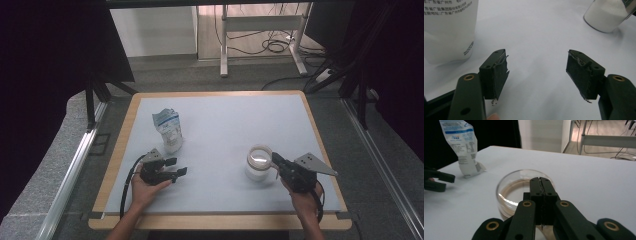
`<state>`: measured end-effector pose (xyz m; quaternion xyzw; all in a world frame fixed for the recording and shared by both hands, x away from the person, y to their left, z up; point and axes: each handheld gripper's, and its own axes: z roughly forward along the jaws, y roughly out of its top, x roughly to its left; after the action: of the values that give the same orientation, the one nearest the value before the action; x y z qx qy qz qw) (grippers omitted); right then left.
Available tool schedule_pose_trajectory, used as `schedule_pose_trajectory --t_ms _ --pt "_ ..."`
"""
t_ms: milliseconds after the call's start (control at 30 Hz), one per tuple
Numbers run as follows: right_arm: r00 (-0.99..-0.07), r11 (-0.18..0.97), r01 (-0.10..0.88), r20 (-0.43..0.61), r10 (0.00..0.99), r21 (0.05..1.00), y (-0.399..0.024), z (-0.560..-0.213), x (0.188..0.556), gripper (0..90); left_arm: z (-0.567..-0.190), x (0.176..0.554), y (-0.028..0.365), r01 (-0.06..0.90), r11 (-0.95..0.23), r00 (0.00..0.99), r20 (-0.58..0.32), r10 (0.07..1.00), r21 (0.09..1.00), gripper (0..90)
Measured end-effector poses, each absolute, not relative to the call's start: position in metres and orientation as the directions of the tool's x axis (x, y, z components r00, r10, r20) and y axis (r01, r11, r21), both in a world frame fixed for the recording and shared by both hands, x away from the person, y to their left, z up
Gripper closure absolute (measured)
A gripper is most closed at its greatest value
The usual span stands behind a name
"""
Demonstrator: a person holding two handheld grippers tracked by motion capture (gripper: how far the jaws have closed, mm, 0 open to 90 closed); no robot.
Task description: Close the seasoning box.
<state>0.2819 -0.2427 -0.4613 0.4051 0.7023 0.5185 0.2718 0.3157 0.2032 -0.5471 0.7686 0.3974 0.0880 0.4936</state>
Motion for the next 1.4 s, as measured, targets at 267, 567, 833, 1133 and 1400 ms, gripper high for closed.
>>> schedule_pose_trajectory --t_ms 267,567,833,1133,1400 --pt "-0.467 0.113 0.313 0.049 0.883 0.943 -0.28 -0.477 0.287 75.4 -0.545 0.316 0.207 0.524 -0.179 0.658 -0.263 0.705 0.832 33.1" --pt "-0.393 0.126 0.411 0.051 0.918 0.903 -0.302 -0.507 0.299 54.6 -0.545 0.316 0.207 0.525 -0.179 0.657 -0.263 0.706 0.832 33.5" --pt "-0.389 0.178 0.479 0.026 0.921 0.859 -0.303 -0.523 0.305 45.7 -0.544 0.315 0.208 0.525 -0.177 0.658 -0.265 0.705 0.833 33.5" --pt "-0.385 0.167 0.473 0.033 0.922 0.865 -0.304 -0.523 0.305 45.2 -0.544 0.315 0.209 0.524 -0.178 0.659 -0.264 0.704 0.833 33.4" --pt "-0.387 0.169 0.471 0.031 0.922 0.866 -0.304 -0.523 0.305 43.9 -0.544 0.315 0.209 0.527 -0.178 0.659 -0.267 0.703 0.831 33.3"
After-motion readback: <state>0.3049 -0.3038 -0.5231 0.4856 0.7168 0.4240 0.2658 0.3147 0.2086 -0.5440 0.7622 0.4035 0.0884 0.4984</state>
